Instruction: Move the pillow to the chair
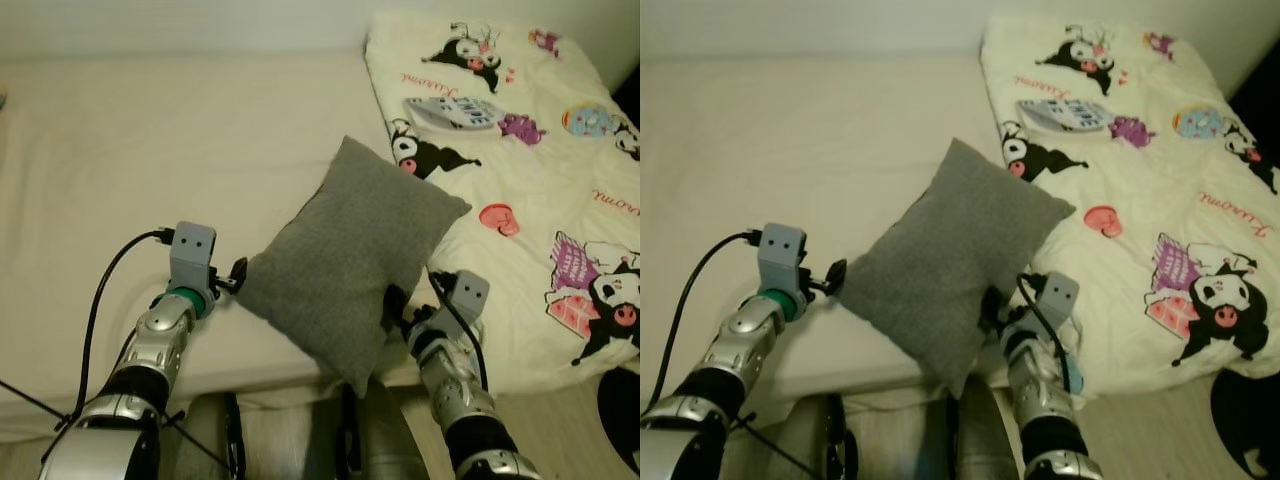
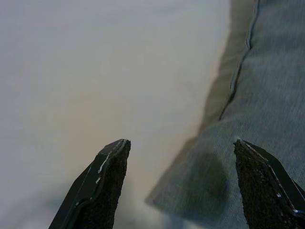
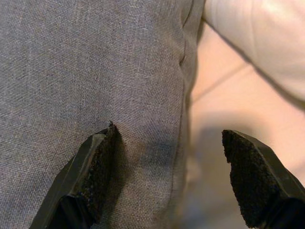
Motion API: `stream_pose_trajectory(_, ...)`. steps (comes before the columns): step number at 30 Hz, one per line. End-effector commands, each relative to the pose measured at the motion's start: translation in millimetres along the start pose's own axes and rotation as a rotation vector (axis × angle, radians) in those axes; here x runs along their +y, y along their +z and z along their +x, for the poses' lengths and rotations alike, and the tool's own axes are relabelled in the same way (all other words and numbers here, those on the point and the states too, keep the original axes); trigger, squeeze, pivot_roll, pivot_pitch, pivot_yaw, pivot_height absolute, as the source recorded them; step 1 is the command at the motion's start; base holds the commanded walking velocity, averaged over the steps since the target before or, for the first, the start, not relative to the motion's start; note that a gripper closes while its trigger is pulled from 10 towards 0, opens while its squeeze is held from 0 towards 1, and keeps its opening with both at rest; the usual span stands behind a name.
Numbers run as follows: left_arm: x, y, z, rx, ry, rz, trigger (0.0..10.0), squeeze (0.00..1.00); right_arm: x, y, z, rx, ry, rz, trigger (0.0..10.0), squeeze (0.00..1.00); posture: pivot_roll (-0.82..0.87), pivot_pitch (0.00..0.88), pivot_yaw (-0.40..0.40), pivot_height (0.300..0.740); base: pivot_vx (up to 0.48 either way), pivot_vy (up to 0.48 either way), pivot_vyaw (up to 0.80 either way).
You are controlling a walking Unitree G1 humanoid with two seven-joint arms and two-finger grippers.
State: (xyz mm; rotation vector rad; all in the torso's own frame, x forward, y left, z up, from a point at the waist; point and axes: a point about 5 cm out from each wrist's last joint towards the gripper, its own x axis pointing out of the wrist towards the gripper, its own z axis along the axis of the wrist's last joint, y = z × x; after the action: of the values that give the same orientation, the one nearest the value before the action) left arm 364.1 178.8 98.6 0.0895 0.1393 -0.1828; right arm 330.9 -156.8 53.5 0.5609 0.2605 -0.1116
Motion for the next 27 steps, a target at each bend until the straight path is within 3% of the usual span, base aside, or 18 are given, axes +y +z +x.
stream_pose_trajectory(1, 2.8, -11.6, -4.4, 0.039, 0.005, -0.009, 10.0, 1.0, -5.5, -21.4, -6.2, 0.081, -0.023, 0.033, 10.0, 1.0, -0.14, 0.314, 0.03, 0.623, 0.0, 0.0, 0.0)
stream_pose_trajectory(3, 4.4, -10.3, -3.9, 0.035, 0.005, -0.013, 10.0, 1.0, -1.4, -34.4, -9.8, 0.117, 0.001, 0.061, 10.0, 1.0, -0.12, 0.328, 0.034, 0.623, 0.0, 0.0, 0.0)
stream_pose_trajectory(9, 5.3, -8.9, -3.2, 0.032, 0.0, -0.016, 10.0, 1.0, 3.9, -45.8, -13.1, 0.153, 0.033, 0.11, 10.0, 1.0, -0.12, 0.345, 0.035, 0.623, 0.0, 0.0, 0.0)
stream_pose_trajectory(11, 7.8, -9.2, -3.3, 0.041, 0.002, -0.015, 10.0, 1.0, 17.8, -55.3, -16.6, 0.195, 0.114, 0.244, 10.0, 1.0, -0.13, 0.352, 0.035, 0.623, 0.0, 0.0, 0.0)
stream_pose_trajectory(12, 7.8, -9.2, -3.3, 0.041, 0.002, -0.015, 10.0, 1.0, 17.8, -55.3, -16.6, 0.195, 0.114, 0.244, 10.0, 1.0, -0.13, 0.352, 0.035, 0.623, 0.0, 0.0, 0.0)
stream_pose_trajectory(14, 11.3, -9.8, -3.4, 0.054, 0.021, -0.023, 10.0, 1.0, 33.0, -57.9, -20.1, 0.221, 0.212, 0.369, 10.0, 1.0, -0.14, 0.367, 0.034, 0.623, 0.0, 0.0, 0.0)
stream_pose_trajectory(17, 11.9, -9.6, -3.1, 0.057, 0.027, -0.028, 10.0, 1.0, 39.1, -58.0, -22.1, 0.235, 0.259, 0.418, 10.0, 1.0, -0.14, 0.367, 0.034, 0.623, 0.0, 0.0, 0.0)
stream_pose_trajectory(20, 9.4, -9.1, -1.6, 0.063, 0.021, -0.038, 10.0, 1.0, 56.4, -58.8, -31.4, 0.299, 0.425, 0.524, 10.0, 1.0, -0.14, 0.367, 0.033, 0.623, 0.0, 0.0, 0.0)
stream_pose_trajectory(21, 8.1, -9.3, -1.3, 0.065, 0.016, -0.036, 10.0, 1.0, 60.4, -59.3, -34.5, 0.317, 0.469, 0.526, 10.0, 0.8, -0.14, 0.371, 0.032, 0.623, 0.0, 0.0, 0.0)
stream_pose_trajectory(23, 7.2, -9.4, -1.1, 0.066, 0.012, -0.034, 10.0, 1.0, 62.5, -59.7, -36.3, 0.327, 0.493, 0.523, 10.0, 0.8, -0.14, 0.371, 0.032, 0.623, 0.0, 0.0, 0.0)
stream_pose_trajectory(24, 5.8, -9.7, -0.9, 0.066, 0.006, -0.035, 10.0, 1.0, 65.9, -59.9, -39.2, 0.339, 0.535, 0.512, 10.0, 0.0, -0.14, 0.371, 0.03, 0.623, 0.0, 0.0, 0.0)
stream_pose_trajectory(27, 2.9, -10.5, -0.8, 0.063, -0.005, -0.039, 10.0, 1.0, 73.1, -59.8, -44.7, 0.357, 0.621, 0.485, 10.0, 0.0, -0.14, 0.371, 0.03, 0.623, 0.0, 0.0, 0.0)
